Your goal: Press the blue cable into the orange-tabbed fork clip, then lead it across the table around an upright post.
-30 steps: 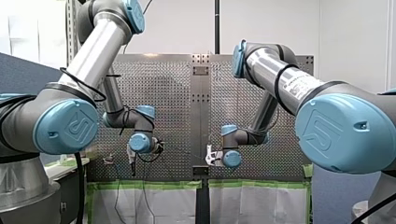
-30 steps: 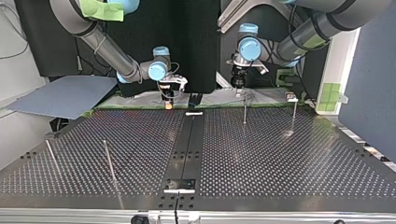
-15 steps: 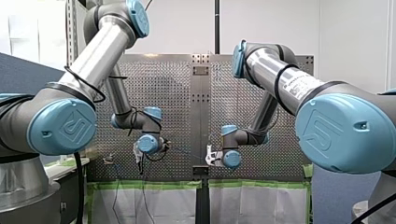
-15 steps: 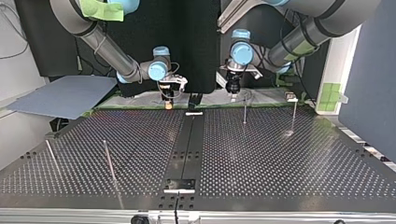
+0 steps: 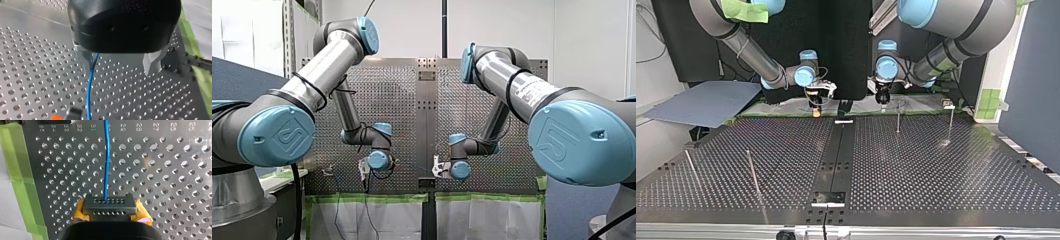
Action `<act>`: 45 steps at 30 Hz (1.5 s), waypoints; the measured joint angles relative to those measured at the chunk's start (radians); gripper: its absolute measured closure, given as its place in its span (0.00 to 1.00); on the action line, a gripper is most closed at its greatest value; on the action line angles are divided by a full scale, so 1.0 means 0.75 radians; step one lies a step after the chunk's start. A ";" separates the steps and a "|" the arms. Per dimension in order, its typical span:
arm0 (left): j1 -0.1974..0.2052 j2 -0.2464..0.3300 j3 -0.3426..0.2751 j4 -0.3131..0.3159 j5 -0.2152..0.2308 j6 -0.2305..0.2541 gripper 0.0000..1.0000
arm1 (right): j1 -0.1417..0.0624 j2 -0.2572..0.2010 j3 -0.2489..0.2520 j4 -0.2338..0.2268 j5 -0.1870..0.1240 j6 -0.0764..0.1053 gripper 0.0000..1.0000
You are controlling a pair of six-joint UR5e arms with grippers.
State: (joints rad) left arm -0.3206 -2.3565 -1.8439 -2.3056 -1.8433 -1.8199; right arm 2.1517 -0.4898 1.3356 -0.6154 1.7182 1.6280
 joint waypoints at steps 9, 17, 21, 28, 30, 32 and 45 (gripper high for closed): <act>-0.001 -0.016 0.083 -0.021 -0.037 0.023 0.00 | 0.000 0.000 0.000 0.000 0.000 0.000 1.00; 0.000 -0.016 0.098 -0.070 -0.117 0.105 0.00 | 0.002 0.000 0.000 0.000 0.000 0.000 1.00; 0.000 -0.016 0.098 -0.081 -0.156 0.159 0.00 | 0.003 0.000 0.000 0.000 0.000 0.000 1.00; -0.001 -0.015 0.099 -0.084 -0.168 0.214 0.00 | 0.003 0.000 0.000 0.002 0.000 0.000 1.00; -0.001 -0.015 0.099 -0.084 -0.168 0.216 0.00 | 0.002 0.000 0.000 0.004 0.000 0.000 1.00; -0.001 -0.015 0.099 -0.084 -0.168 0.216 0.00 | 0.002 0.000 0.000 0.005 0.000 0.000 1.00; -0.007 -0.015 0.111 -0.083 -0.163 0.200 0.00 | 0.003 0.000 0.000 0.007 0.000 0.000 1.00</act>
State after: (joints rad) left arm -0.3260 -2.3675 -1.7608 -2.3678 -1.9655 -1.6700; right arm 2.1538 -0.4899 1.3355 -0.6099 1.7182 1.6279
